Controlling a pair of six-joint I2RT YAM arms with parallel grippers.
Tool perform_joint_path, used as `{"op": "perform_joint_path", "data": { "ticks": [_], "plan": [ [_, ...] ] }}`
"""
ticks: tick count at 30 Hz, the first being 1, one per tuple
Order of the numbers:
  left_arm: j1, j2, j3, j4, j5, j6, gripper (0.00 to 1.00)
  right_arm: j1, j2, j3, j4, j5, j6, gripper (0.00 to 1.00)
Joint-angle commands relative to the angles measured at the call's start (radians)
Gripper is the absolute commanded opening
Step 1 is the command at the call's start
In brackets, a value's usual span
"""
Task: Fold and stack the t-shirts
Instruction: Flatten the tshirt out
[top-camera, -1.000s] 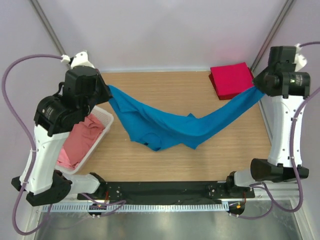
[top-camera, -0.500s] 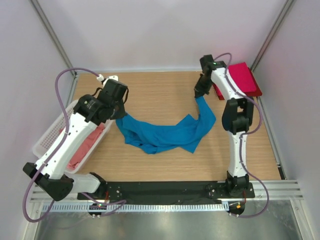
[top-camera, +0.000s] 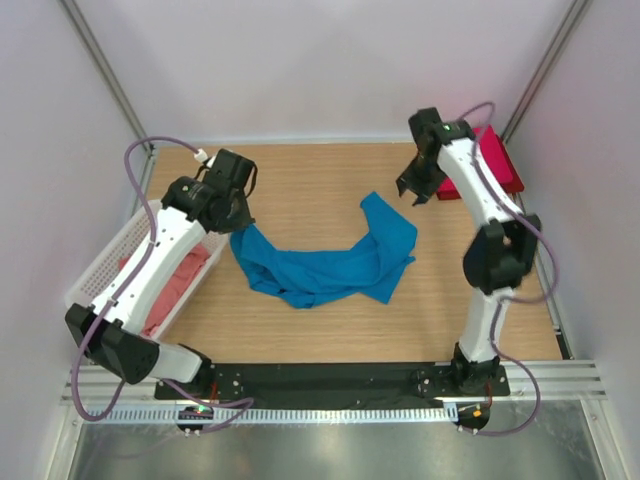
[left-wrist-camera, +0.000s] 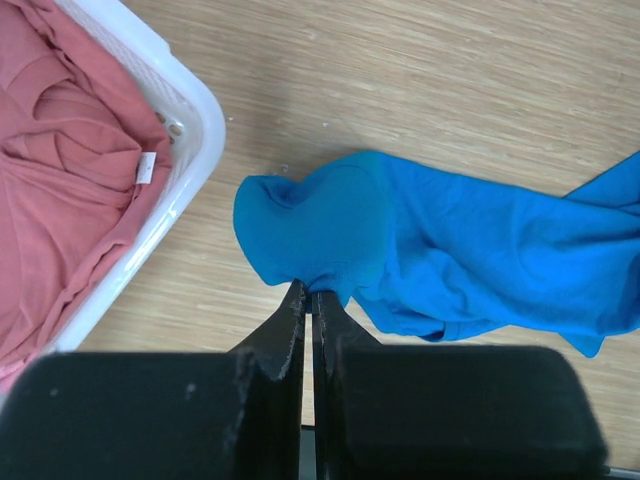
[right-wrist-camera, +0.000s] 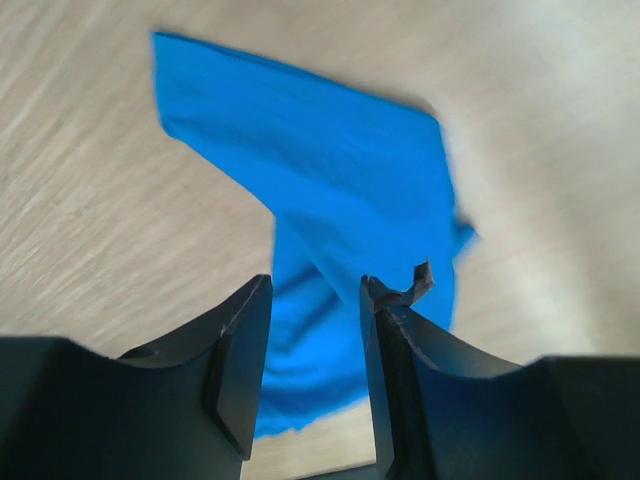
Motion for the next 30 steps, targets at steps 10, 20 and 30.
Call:
{"op": "perform_joint_path", "data": {
  "ticks": [10, 20, 30],
  "plan": [
    [0.026, 0.042, -0.059, 0.147, 0.083, 0.070, 0.00, 0.209, -0.705, -0.958, 0.062, -0.054, 0.719, 0.45],
    [0.029, 0.045, -0.089, 0.184, 0.130, 0.107, 0.00, 0.324, -0.670, -1.197, 0.292, -0.048, 0.894, 0.45],
    [0.029, 0.042, -0.105, 0.193, 0.156, 0.121, 0.00, 0.376, -0.592, -1.236, 0.388, 0.002, 0.974, 0.45]
  ]
}}
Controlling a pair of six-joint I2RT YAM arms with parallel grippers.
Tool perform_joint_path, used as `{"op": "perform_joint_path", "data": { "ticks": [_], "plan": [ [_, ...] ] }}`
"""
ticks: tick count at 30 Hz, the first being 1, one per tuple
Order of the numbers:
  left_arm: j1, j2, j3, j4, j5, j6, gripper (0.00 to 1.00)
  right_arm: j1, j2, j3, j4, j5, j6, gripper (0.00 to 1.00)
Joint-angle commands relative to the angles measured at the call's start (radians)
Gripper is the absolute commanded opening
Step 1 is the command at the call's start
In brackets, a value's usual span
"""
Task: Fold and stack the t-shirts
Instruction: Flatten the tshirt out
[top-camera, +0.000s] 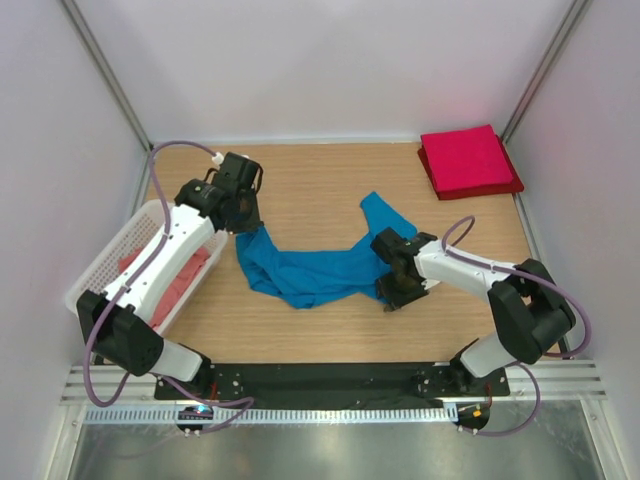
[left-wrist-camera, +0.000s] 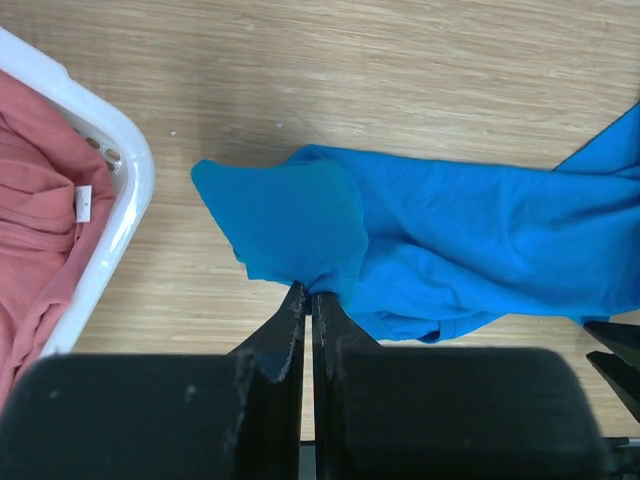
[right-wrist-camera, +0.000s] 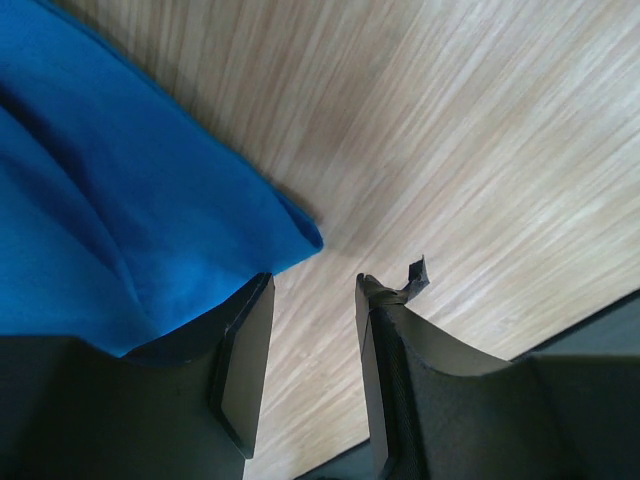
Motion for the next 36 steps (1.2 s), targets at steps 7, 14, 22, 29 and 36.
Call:
{"op": "perform_joint_path", "data": {
  "ticks": [7, 14, 22, 29, 36],
  "plan": [
    [0.005, -0.015, -0.023, 0.041, 0.027, 0.017, 0.00, 0.010, 0.004, -0.029, 0.044, 0.091, 0.081, 0.45],
    [0.005, -0.008, -0.018, 0.041, 0.034, 0.017, 0.00, 0.008, 0.014, -0.051, 0.061, 0.113, 0.083, 0.45],
    [0.007, 0.000, -0.001, 0.036, 0.043, 0.006, 0.00, 0.008, 0.056, -0.066, 0.116, 0.134, 0.062, 0.14],
    [0.005, -0.009, 0.067, 0.027, 0.041, -0.028, 0.00, -0.010, -0.085, 0.217, -0.223, 0.347, -0.104, 0.01],
    [0.005, -0.081, 0.198, 0.011, -0.008, -0.140, 0.00, -0.174, -0.180, 0.815, -0.518, 0.582, -0.395, 0.01]
  ]
}}
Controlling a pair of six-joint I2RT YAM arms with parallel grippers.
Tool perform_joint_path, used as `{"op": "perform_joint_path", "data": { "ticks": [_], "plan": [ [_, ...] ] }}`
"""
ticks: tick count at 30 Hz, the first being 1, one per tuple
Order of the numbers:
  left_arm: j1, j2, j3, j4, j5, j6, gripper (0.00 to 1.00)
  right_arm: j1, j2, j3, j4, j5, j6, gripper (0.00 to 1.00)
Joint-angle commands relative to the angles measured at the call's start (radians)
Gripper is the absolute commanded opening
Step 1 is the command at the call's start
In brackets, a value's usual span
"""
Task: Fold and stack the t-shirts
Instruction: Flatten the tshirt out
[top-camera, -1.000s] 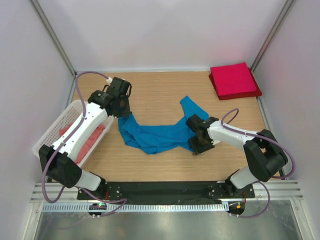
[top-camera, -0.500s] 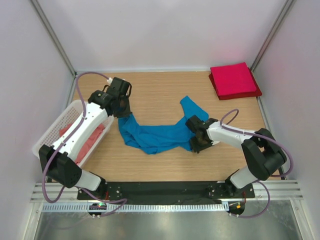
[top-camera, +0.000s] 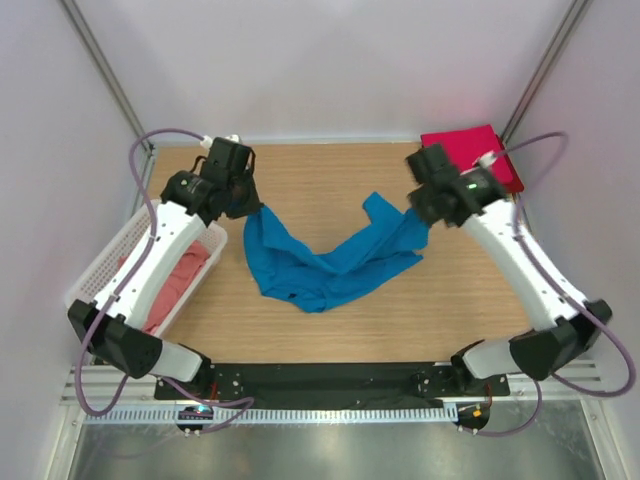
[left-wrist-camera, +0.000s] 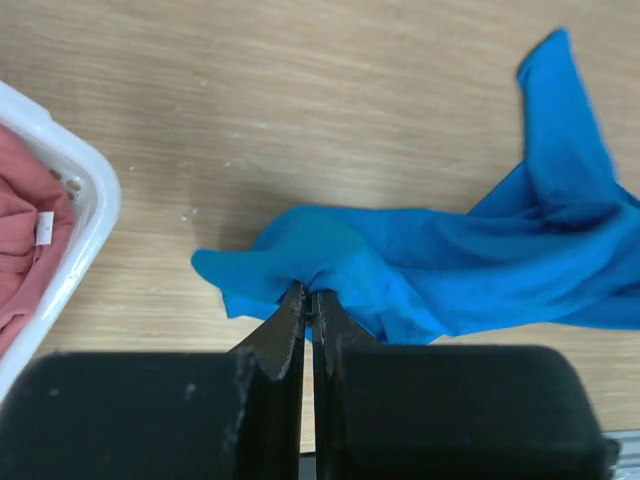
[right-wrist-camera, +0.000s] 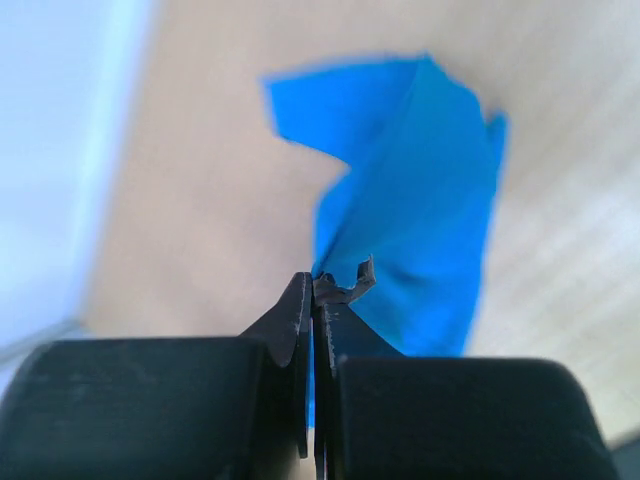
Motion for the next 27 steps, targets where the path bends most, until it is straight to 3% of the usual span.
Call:
{"op": "perform_joint_path", "data": {
  "ticks": [1, 6, 8, 11, 16, 20, 27],
  "plan": [
    [0.005, -0.078, 0.129, -0.008, -0.061, -0.082, 0.00, -0.138, -0.088, 0.236, -0.202, 0.186, -0.238, 0.01],
    [0.005, -0.115, 0.367, -0.158, -0.175, -0.119, 0.00, -0.294, -0.081, 0.548, -0.159, 0.134, -0.424, 0.01],
    [0.007, -0.135, 0.465, -0.164, -0.159, -0.122, 0.00, -0.345, -0.064, 0.700, -0.157, 0.104, -0.490, 0.01],
    [0.005, -0.211, 0.475, -0.086, -0.083, -0.118, 0.00, -0.347, -0.051, 0.825, -0.148, 0.115, -0.529, 0.01],
    [0.005, -0.323, 0.425, 0.012, 0.146, -0.112, 0.00, -0.347, -0.172, 0.800, -0.067, 0.101, -0.527, 0.01],
    [0.005, -0.356, 0.478, -0.005, 0.171, -0.086, 0.00, -0.347, -0.284, 0.738, 0.103, 0.092, -0.539, 0.01],
    [0.005, -0.267, 0.596, 0.026, 0.207, -0.051, 0.00, -0.348, -0.263, 0.761, 0.191, -0.057, -0.535, 0.01]
  ]
}}
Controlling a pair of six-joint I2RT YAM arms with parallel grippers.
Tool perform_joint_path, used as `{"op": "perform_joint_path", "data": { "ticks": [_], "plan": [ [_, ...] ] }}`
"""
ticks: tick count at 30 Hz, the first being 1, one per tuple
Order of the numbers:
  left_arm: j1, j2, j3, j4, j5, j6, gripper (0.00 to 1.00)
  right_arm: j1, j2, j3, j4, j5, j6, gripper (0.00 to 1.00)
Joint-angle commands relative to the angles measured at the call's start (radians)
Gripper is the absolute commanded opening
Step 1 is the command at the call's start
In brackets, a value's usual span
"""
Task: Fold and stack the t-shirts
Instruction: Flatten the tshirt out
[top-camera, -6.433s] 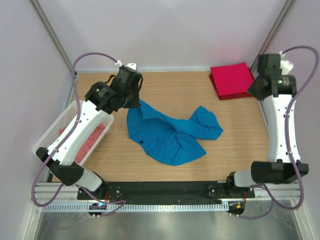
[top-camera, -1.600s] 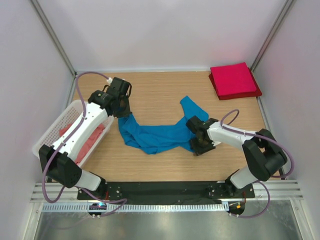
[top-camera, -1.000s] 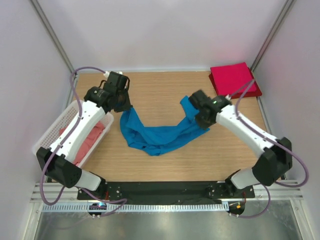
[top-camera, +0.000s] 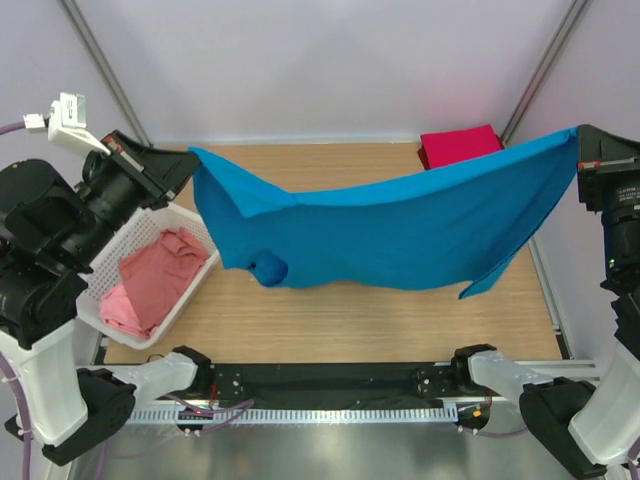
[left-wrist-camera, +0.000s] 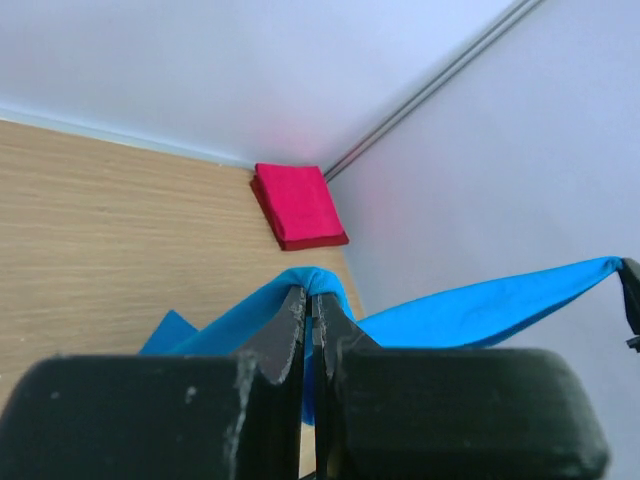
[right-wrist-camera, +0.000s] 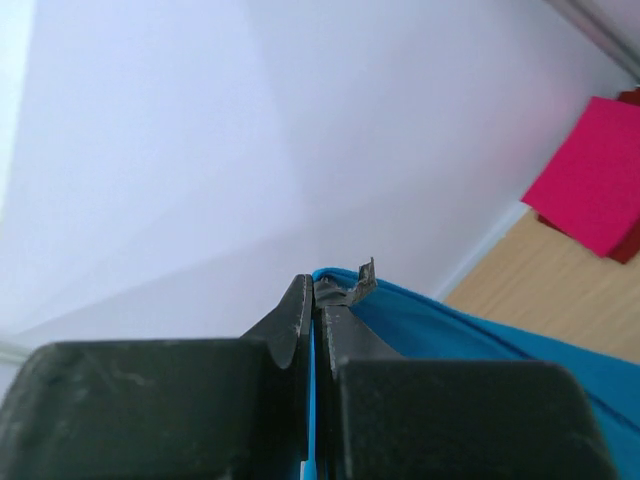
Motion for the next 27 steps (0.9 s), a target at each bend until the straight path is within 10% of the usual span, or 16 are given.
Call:
{"op": "perform_joint_path", "data": {
  "ticks": [1, 15, 27],
  "plan": [
    [0.004, 0.091, 0.096, 0.063, 0.018, 0.061, 0.00, -0.002, 0.065, 0.008, 0.154, -0.136, -0.033, 0.01],
    [0.004, 0.314, 0.292, 0.155, -0.187, 0.252, 0.00, -0.004, 0.307, 0.201, 0.221, -0.198, -0.174, 0.01],
    [0.004, 0.053, 0.096, 0.293, -0.138, 0.118, 0.00, -0.004, 0.116, 0.146, 0.158, -0.122, -0.122, 0.01]
  ]
}}
